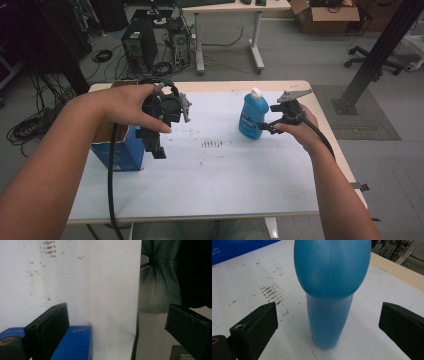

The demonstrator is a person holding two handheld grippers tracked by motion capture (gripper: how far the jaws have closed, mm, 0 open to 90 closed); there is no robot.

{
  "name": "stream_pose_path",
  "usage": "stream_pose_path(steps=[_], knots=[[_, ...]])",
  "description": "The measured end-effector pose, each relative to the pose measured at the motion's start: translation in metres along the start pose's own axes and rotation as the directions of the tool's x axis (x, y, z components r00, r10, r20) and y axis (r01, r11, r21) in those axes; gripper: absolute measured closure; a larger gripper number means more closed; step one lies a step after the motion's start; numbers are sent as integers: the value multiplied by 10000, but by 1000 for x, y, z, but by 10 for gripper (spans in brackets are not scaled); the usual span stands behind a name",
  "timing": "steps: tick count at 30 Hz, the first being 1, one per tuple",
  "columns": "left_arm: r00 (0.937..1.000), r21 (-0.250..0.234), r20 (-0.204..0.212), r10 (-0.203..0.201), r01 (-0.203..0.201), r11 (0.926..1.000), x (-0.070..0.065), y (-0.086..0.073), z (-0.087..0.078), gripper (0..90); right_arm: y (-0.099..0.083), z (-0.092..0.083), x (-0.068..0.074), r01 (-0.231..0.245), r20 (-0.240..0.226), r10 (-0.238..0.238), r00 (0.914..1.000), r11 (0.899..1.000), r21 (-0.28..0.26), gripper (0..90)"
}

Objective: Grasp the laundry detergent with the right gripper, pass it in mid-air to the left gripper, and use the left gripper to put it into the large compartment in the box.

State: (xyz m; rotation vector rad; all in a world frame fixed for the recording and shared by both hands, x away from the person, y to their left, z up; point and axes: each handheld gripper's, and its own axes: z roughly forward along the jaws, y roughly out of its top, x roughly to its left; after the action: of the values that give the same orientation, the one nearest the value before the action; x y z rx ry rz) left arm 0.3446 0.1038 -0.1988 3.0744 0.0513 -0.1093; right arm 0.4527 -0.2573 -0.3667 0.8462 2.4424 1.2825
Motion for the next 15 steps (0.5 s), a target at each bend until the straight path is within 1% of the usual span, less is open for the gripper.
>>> stream_pose_path(steps=[3, 4, 9, 15], knots=[[9999, -15, -98, -100, 100, 9999, 1, 0, 1, 53, -1, 3, 1, 8, 17, -8, 10000, 10000, -48, 20], [9999, 34, -107, -101, 101, 9999, 1, 0, 1, 53, -2, 5, 1, -46, 14, 47, 10000, 9999, -131, 18], [9999, 27, -92, -95, 95, 10000, 1, 0, 1, 53, -5, 9, 1, -92, 71, 93, 9999, 9998, -200, 18], [9999, 5, -95, -47, 47, 10000, 2, 1, 1, 53, -9, 14, 1, -251, 145, 258, 9996, 9986, -473, 16]])
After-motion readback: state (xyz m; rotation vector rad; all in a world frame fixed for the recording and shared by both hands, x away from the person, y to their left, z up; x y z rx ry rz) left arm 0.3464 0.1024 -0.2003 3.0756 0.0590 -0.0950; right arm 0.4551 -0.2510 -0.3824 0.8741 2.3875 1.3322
